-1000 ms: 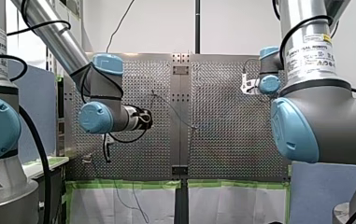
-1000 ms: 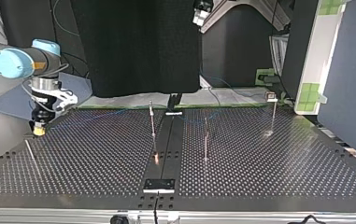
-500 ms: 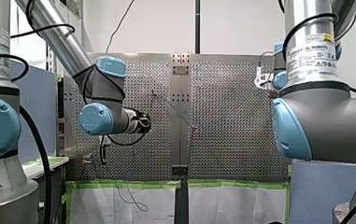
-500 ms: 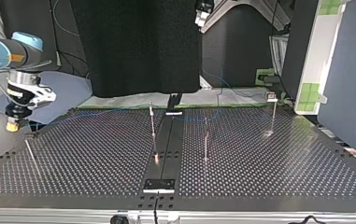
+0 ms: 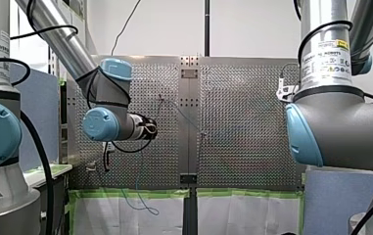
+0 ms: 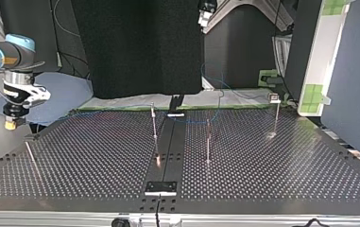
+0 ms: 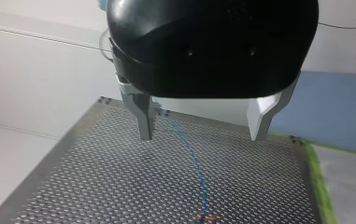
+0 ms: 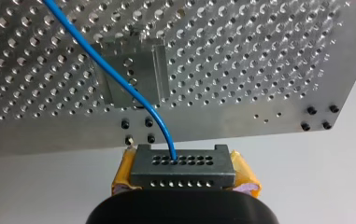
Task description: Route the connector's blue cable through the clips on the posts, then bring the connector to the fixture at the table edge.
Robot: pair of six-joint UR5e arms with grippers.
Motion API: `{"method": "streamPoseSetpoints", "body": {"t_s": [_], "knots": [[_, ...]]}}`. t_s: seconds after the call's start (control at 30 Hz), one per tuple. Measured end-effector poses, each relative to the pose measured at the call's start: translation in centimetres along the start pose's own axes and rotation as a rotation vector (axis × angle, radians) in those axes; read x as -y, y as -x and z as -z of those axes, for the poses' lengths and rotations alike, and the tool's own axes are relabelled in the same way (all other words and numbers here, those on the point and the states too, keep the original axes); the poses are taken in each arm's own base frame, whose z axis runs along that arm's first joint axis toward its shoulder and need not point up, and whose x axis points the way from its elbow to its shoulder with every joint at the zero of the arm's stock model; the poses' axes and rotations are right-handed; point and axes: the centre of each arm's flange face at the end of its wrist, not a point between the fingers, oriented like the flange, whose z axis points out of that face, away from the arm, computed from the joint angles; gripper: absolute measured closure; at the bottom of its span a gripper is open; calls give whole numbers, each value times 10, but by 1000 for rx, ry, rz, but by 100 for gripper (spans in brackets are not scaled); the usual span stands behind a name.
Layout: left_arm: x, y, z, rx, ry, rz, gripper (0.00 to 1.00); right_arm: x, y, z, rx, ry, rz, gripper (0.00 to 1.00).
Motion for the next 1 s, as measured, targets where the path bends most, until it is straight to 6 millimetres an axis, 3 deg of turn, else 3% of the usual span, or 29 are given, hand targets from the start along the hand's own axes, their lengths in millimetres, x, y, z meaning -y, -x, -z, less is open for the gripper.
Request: {"method": "streamPoseSetpoints", "body": {"t_s": [0.37, 0.67, 1.0], "knots": [[-1, 13, 4, 36, 22, 13, 0, 2, 2, -4, -12, -87, -29, 100], [-2, 3, 3, 10, 32, -45, 0, 6, 18, -14, 18, -148, -24, 100], [-1, 18, 4, 51, 27, -17, 0, 5, 18, -22, 10, -175, -28, 100]]}}
